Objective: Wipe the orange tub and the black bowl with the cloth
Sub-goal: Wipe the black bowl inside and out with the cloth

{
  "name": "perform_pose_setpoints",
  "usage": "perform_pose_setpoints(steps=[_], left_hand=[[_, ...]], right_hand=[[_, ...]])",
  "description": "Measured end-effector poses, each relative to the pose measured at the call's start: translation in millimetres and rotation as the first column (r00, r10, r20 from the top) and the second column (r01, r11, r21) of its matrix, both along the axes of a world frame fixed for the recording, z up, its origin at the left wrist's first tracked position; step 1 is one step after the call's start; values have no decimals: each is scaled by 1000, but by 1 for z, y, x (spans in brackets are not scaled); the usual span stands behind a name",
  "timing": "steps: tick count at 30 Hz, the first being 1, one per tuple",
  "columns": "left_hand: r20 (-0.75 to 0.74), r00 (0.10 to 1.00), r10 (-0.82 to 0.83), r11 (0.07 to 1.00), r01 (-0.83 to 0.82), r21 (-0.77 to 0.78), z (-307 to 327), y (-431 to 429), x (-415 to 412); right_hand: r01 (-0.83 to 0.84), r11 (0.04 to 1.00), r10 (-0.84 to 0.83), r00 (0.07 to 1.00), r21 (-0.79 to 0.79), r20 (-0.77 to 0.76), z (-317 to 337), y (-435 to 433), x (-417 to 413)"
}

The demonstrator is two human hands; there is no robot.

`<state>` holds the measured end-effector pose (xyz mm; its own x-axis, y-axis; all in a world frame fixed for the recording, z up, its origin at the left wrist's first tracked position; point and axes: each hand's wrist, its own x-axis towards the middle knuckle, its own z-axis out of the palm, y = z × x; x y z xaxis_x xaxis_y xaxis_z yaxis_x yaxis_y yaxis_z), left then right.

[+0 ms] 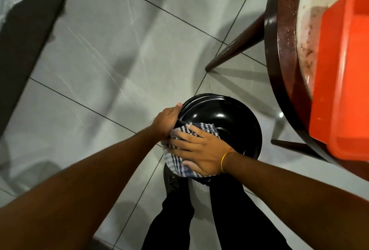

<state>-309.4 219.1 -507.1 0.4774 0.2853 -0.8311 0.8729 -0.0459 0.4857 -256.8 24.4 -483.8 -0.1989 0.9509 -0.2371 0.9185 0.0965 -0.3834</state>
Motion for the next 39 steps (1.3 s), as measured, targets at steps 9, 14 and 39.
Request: perform_pose_setpoints(steps=[9,14,39], left_hand=[[40,998,-48,994,52,-97,5,6,5],[55,994,-97,995,98,-15,2,4,6],[53,995,-82,971,68,227,-6,-7,-5]], right_hand=[[406,913,-404,913,-45,47,9,-6,-16],[285,957,-284,959,-62,15,6,-11,-12],[-91,996,90,996,-15,-17,0,-52,-5]])
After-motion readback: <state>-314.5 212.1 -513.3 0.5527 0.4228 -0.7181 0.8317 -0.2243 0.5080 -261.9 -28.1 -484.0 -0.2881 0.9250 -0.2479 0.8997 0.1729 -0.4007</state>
